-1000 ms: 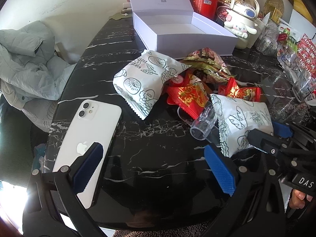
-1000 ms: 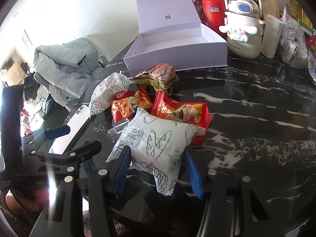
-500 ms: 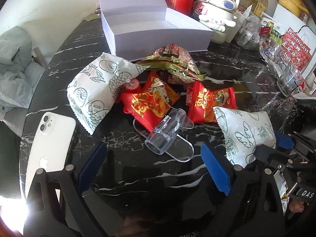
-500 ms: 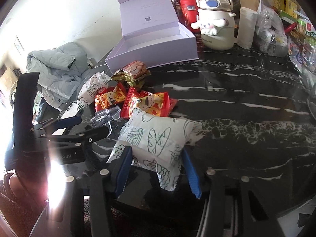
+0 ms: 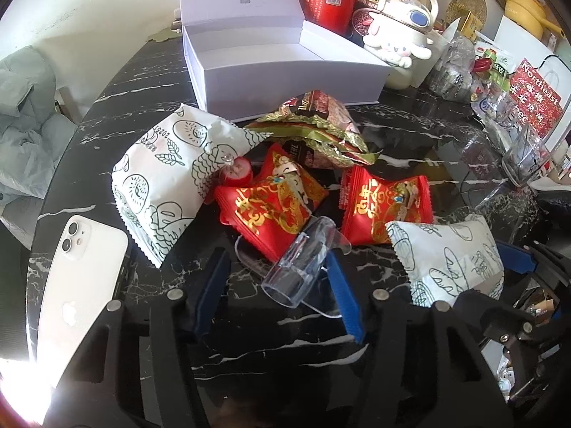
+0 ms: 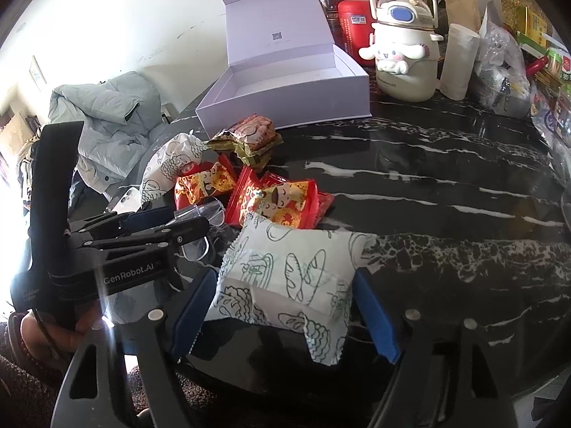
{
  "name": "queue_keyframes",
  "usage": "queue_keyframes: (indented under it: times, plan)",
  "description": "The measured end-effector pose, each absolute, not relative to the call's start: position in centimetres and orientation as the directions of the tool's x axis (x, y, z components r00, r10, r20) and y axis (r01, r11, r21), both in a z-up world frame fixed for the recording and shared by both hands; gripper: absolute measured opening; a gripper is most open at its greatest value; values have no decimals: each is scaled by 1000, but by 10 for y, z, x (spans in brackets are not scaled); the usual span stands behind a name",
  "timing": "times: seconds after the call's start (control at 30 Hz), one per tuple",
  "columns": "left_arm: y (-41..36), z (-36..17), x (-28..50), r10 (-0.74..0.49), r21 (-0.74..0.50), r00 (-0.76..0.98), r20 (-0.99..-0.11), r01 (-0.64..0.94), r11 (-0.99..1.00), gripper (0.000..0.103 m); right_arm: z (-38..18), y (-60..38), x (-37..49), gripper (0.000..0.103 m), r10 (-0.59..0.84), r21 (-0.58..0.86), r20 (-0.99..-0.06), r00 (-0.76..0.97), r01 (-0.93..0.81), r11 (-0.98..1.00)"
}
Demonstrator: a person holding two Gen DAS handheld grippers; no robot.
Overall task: Organize objects
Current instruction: 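Grasp the clear plastic stand with the left gripper while the right gripper holds the pouch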
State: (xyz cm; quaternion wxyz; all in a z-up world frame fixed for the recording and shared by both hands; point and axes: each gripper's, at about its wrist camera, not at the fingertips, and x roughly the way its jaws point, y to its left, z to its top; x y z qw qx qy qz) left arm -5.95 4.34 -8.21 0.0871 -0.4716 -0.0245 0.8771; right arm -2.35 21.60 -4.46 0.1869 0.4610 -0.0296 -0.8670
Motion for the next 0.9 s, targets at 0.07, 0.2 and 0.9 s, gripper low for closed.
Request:
queue_keyframes:
  times: [0.07,0.2,0.9]
  plan:
    - [44,-82,-58,182,-127,-540,-822,-138,-982,50,-44,214,-25,81,-350,220,-787,-508,298,-929]
    - [44,-81,-55,210,-143,-533,-820,-164,-976,41,-46,211,-27,84,-338,207,-796,-503,298,-932]
    - [48,-81,-52,250,-148,-518,-818,-231,-962,49,-57,216,-27,84,-360,241,-805,-471,295,-925]
